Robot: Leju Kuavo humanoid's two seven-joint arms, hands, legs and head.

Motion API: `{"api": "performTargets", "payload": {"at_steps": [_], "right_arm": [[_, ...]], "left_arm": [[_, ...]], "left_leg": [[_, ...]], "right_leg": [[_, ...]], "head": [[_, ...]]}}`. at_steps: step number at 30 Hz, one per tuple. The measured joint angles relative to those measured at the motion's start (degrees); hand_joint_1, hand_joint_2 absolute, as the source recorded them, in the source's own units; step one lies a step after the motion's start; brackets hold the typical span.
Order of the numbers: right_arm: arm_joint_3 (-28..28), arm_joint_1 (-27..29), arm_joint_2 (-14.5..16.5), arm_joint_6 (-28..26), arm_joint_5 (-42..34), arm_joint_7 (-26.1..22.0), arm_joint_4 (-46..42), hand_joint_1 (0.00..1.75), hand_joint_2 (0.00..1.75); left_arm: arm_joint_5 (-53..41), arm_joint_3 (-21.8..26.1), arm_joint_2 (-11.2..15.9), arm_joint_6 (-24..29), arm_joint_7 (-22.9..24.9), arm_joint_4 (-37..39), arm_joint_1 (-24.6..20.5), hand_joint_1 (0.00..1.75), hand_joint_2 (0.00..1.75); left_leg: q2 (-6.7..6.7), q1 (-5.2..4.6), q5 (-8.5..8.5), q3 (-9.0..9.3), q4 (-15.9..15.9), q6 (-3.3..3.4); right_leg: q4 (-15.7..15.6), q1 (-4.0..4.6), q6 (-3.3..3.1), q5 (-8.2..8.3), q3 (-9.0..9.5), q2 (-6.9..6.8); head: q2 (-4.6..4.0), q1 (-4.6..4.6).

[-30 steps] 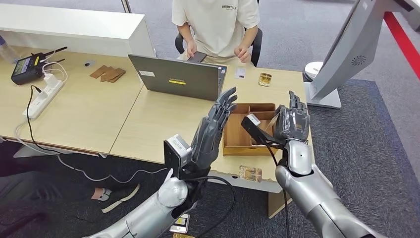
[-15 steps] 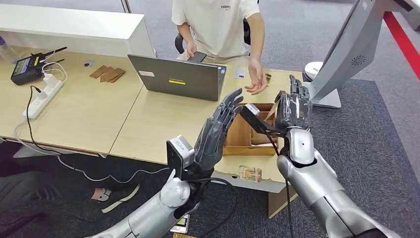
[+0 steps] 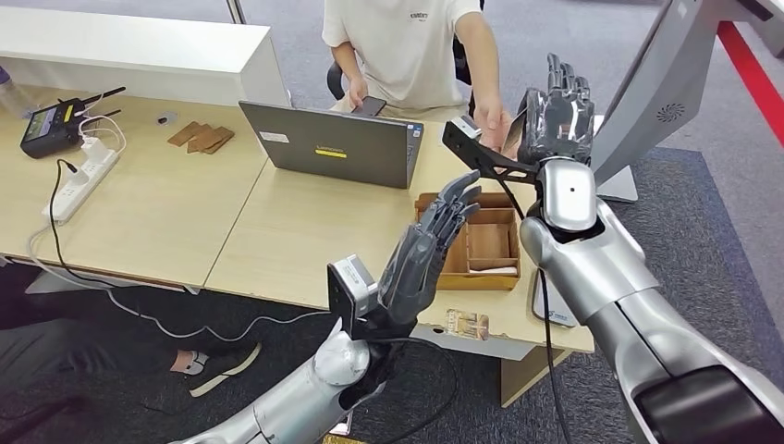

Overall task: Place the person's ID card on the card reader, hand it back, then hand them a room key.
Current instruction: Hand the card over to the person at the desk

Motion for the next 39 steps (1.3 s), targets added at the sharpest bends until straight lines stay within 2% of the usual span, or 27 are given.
{"api": "performTargets", "payload": {"at_steps": [13,14,17,18,33,36,39], "right_arm": [[0.14,-0.43,1.44,0.38,-1.27,0.8,4.61,1.75,1.75],[0.14,-0.4,1.43,0.33,-1.42,0.81,4.95,1.51,1.75],[0.14,-0.25,1.43,0.16,-1.93,0.81,5.83,0.2,1.75],[0.15,-0.2,1.43,0.09,-2.05,0.81,6.07,0.0,1.75],[0.82,-0.25,1.43,-2.43,-1.24,2.12,7.73,0.0,1.75],[0.93,-0.53,1.4,-4.86,-3.03,1.27,7.58,0.0,1.75],[0.15,-0.38,1.26,-10.32,-8.94,-1.77,6.4,0.0,1.75]], "left_arm": [[1.0,-0.07,-0.7,0.27,0.24,0.63,-0.15,0.0,0.0],[1.09,-0.08,-0.8,0.26,0.23,0.69,-0.2,0.0,0.0],[1.29,-0.1,-1.03,0.21,0.17,0.99,-0.29,0.0,0.0],[1.36,-0.1,-1.05,0.16,0.11,1.08,-0.3,0.0,0.0],[1.95,-0.21,-1.21,0.79,0.03,1.4,-0.57,0.0,0.0],[1.75,-0.21,-1.2,1.42,0.03,1.42,-0.57,0.0,0.0],[1.17,-0.18,-1.02,3.0,0.06,1.4,-0.56,0.0,0.0]], "left_leg": [[0.0,0.0,0.0,-0.01,0.0,0.0],[0.0,0.0,0.0,-0.01,0.0,0.0],[0.0,-0.01,-0.01,-0.01,0.0,0.0],[0.0,-0.01,-0.01,-0.01,0.0,0.0],[0.0,0.0,0.0,-0.01,0.0,0.0],[0.0,0.0,0.0,-0.01,0.0,0.0],[0.0,0.0,0.0,-0.01,0.0,0.0]], "right_leg": [[0.0,0.0,0.0,0.0,0.0,-0.01],[0.0,-0.01,0.0,0.0,0.0,-0.01],[0.0,-0.01,0.0,0.0,-0.01,-0.01],[0.0,-0.01,0.0,0.0,-0.01,0.0],[0.0,0.0,0.0,0.0,-0.02,0.0],[0.0,0.0,0.0,0.0,-0.02,0.0],[0.0,0.0,0.0,0.0,-0.02,0.0]], "head": [[0.0,0.0],[0.0,0.0],[0.0,0.0],[0.0,0.0],[0.0,0.0],[0.0,0.01],[0.0,0.01]]}}
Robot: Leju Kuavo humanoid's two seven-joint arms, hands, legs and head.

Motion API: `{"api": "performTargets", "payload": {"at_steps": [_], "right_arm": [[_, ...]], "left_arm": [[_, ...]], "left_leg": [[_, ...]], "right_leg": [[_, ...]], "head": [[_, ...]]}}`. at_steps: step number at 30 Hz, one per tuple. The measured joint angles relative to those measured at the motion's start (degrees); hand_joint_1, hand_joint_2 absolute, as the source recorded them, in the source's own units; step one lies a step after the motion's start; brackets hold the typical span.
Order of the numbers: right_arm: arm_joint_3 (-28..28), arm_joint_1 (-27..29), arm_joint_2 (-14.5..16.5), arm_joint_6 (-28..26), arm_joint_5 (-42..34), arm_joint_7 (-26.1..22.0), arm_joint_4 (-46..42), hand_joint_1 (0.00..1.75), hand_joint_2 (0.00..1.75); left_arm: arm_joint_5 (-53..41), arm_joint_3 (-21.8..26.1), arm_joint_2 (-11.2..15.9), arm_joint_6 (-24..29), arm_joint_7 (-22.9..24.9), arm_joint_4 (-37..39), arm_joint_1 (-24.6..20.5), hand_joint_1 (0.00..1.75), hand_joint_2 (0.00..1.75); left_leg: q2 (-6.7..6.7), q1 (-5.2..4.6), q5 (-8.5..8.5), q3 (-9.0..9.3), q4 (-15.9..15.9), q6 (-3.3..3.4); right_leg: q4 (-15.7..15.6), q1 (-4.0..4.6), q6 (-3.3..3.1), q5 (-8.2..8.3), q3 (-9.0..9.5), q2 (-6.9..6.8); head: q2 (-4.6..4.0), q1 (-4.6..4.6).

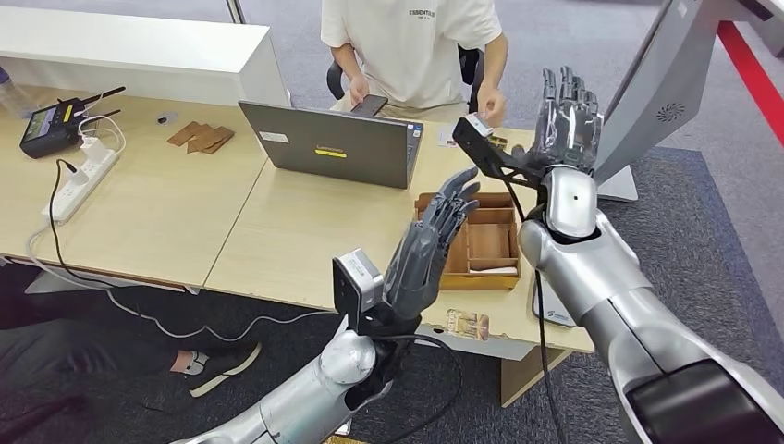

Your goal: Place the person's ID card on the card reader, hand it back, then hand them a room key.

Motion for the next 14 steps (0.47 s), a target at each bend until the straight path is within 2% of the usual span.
{"api": "performTargets", "payload": {"at_steps": [5,11,14], "right_arm": [[-3.04,3.55,-1.17,-5.65,-11.83,-5.38,-6.75,0.0,1.75],[-7.32,14.88,-5.14,-7.75,-32.8,-10.13,-22.13,0.0,1.75],[-8.71,19.05,-6.96,-8.36,-36.25,-11.0,-27.92,0.0,1.75]], "left_arm": [[-1.31,0.22,1.08,3.44,1.11,-0.96,0.5,0.0,0.0],[-4.15,0.73,3.26,6.33,5.25,-4.92,1.75,0.0,0.0],[-4.66,1.01,4.09,6.55,5.95,-6.61,2.24,0.0,0.0]], "left_leg": [[-0.01,0.02,0.0,0.01,0.0,0.0],[-0.05,0.02,-0.01,0.0,0.0,0.0],[-0.01,0.01,-0.03,-0.02,0.0,0.02]], "right_leg": [[0.0,0.02,0.0,0.0,0.01,0.0],[0.0,0.01,0.0,-0.01,0.03,-0.03],[0.0,-0.01,0.0,-0.01,0.01,-0.02]], "head": [[0.0,0.0],[0.0,0.0],[0.0,-0.01]]}}
